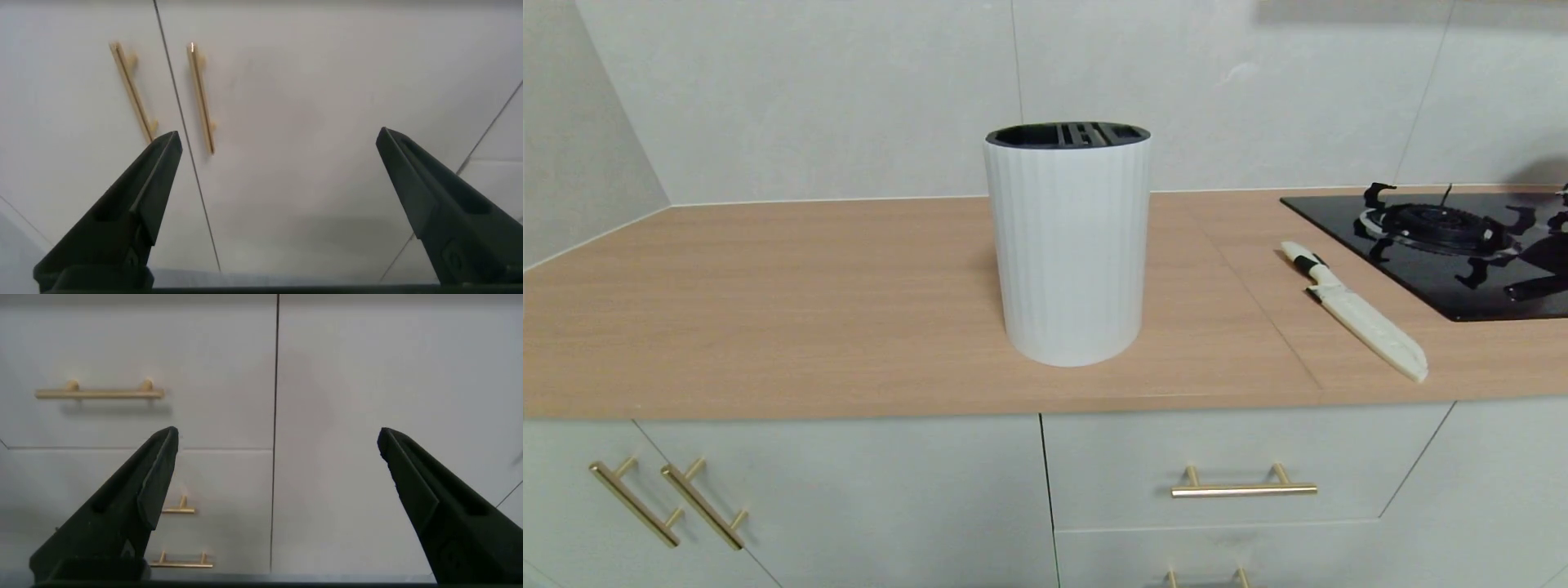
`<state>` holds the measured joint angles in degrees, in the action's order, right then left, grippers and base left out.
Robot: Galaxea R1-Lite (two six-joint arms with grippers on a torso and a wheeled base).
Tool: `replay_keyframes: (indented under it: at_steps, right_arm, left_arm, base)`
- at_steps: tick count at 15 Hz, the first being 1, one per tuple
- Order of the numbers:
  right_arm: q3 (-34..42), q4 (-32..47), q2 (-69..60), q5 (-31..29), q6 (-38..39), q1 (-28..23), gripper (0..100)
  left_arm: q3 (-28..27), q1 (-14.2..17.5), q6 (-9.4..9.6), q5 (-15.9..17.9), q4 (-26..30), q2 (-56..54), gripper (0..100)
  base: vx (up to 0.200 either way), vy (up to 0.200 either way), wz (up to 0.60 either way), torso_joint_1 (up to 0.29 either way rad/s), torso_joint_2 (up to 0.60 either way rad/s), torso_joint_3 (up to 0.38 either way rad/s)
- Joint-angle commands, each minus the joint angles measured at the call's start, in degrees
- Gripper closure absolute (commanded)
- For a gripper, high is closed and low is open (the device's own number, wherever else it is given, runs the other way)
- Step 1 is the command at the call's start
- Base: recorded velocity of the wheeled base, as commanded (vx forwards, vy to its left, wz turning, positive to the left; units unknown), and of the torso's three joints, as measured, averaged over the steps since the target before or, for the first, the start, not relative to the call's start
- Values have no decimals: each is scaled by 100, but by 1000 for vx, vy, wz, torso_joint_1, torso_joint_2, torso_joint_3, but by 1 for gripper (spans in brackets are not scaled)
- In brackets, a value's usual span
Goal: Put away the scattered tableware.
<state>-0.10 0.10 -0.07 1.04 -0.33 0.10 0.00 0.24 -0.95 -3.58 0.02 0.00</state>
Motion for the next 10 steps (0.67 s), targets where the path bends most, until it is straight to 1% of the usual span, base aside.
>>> replay_keyframes:
  at_steps: [1,6,10]
  right_arm:
    - [1,-1,7,2,-2,-1,0]
    - [10,-1,7,2,-2,-1,0]
    - [1,-1,7,2,-2,8,0]
  left_arm:
    - [0,2,-2,-2,-2,0,0]
    - [0,2,-2,-2,-2,0,0]
    - [0,2,-2,-2,-2,0,0]
  base:
    - [0,0,0,139,-466,-325]
    - [0,0,0,161,-471,-316]
    - [0,0,0,188,-492,-303]
